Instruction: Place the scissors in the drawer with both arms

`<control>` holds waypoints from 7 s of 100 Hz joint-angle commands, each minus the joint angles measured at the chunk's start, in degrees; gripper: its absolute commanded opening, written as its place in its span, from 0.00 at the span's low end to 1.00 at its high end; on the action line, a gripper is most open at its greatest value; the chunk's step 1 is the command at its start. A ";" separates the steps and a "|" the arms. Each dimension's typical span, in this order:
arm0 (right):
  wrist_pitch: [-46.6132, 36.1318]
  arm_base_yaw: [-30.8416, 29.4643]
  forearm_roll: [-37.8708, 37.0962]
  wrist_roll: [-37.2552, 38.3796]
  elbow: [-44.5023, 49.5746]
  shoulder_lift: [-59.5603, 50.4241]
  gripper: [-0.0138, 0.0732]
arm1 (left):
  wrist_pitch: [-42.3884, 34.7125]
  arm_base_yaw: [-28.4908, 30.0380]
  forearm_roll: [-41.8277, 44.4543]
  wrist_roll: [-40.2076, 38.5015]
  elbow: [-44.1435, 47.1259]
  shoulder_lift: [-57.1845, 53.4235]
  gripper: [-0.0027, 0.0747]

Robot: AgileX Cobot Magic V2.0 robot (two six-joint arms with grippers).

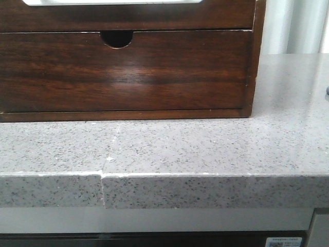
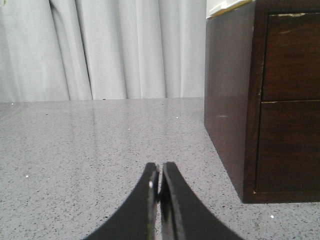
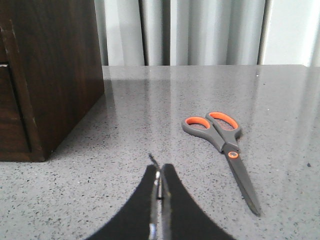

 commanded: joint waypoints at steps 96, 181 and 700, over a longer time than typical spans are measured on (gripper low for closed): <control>-5.89 -0.26 0.71 -0.35 -1.99 -0.74 0.08 | -6.23 0.11 -5.15 -0.77 0.13 -1.79 0.01; 22.95 -0.26 -3.12 -0.35 -37.17 29.76 0.08 | 22.83 0.11 -6.73 2.98 -40.27 28.11 0.01; 19.37 -0.26 -5.20 -0.35 -37.07 34.23 0.79 | 66.90 2.40 -95.95 53.40 -26.91 40.12 0.06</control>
